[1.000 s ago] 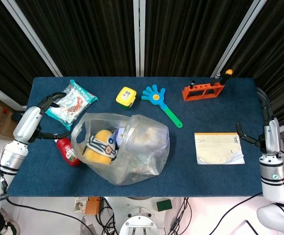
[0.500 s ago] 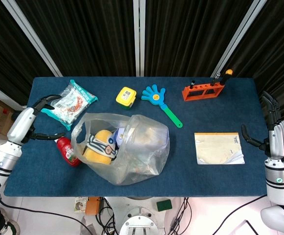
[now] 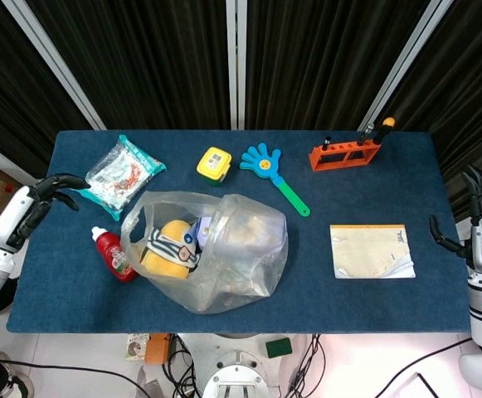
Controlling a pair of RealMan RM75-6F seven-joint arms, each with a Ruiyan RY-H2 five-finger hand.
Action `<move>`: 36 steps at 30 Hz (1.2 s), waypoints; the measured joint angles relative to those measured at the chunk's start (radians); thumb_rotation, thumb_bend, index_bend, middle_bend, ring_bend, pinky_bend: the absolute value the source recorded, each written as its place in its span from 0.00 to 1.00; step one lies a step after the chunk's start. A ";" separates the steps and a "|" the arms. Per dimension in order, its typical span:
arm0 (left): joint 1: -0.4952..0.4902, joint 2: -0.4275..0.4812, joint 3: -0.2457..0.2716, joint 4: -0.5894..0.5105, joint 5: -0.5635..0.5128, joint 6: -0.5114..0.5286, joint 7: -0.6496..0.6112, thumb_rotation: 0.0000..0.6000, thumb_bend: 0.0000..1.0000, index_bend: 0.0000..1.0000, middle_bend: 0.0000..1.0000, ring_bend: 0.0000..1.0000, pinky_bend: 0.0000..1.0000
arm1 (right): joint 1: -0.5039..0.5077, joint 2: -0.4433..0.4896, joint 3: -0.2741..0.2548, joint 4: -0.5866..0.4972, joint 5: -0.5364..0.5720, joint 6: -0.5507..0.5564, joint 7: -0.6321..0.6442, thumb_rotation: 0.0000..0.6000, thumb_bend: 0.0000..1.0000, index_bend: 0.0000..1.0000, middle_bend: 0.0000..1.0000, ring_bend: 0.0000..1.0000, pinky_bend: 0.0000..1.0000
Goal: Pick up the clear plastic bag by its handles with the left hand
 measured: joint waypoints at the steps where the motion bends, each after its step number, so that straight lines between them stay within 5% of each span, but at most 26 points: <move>1: -0.002 0.009 0.006 -0.001 0.003 -0.015 -0.004 0.01 0.01 0.33 0.36 0.32 0.52 | -0.003 -0.003 -0.002 0.012 0.001 0.001 0.004 1.00 0.39 0.00 0.00 0.00 0.00; 15: -0.077 0.089 0.051 -0.124 0.039 -0.191 0.024 0.00 0.00 0.39 0.41 0.36 0.57 | -0.037 -0.039 -0.015 0.112 0.021 0.014 0.070 1.00 0.40 0.00 0.00 0.00 0.00; 36: -0.174 0.038 0.053 -0.150 0.109 -0.234 -0.154 0.00 0.00 0.40 0.43 0.38 0.57 | -0.037 -0.059 -0.017 0.146 0.026 0.005 0.084 1.00 0.40 0.00 0.00 0.00 0.00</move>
